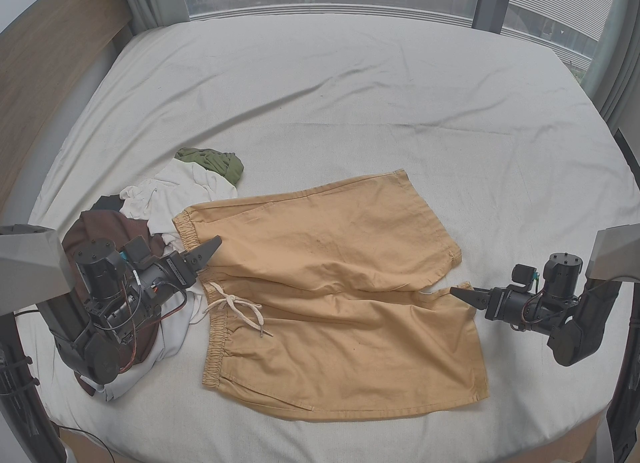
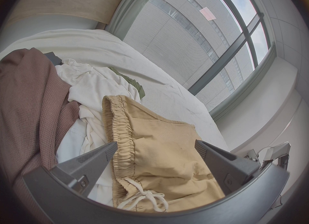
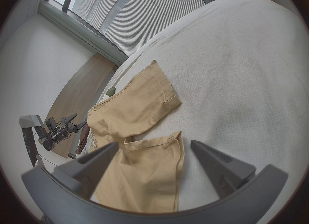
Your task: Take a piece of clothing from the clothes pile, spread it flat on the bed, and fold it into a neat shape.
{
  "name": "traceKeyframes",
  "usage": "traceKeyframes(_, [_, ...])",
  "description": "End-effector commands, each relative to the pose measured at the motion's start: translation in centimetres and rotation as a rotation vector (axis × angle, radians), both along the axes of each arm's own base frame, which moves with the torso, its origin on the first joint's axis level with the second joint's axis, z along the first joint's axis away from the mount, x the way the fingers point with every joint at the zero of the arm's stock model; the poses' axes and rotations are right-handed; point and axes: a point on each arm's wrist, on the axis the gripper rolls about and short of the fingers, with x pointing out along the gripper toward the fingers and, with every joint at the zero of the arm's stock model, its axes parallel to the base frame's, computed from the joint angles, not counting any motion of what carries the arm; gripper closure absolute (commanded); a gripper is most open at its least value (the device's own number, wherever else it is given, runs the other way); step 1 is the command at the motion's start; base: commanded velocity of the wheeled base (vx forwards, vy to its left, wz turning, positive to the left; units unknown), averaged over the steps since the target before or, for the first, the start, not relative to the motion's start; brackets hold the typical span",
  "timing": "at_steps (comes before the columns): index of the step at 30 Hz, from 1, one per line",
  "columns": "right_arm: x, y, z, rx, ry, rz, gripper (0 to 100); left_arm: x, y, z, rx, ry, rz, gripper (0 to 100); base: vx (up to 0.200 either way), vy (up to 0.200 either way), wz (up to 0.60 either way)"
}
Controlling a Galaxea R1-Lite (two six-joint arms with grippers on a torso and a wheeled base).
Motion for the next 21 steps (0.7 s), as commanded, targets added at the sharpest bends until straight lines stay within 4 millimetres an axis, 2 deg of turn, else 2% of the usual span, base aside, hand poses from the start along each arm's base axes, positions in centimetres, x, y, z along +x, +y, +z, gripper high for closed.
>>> traceKeyframes(1, [0.5,0.3,-0.7,-0.002,0.009,0.000,100,0.0,0.0,-0.1,-0.001,0.002,0.001,0,0.000,0.000,0.00])
traceKeyframes(5, [1.2,0.0,-1.0,-0.002,-0.032,-0.018,100,0.0,0.0,-0.1,0.000,0.004,0.001,0,0.000,0.000,0.00])
traceKeyframes(13, [2.4,-0.1,0.2,0.039,-0.098,-0.051,100,-0.1,0.0,-0.6,0.004,0.023,-0.001,0,0.000,0.000,0.00])
traceKeyframes(21, [2.6,-0.3,0.1,0.040,-0.097,-0.069,100,-0.3,0.0,-0.8,0.006,0.034,-0.001,0,0.000,0.000,0.00])
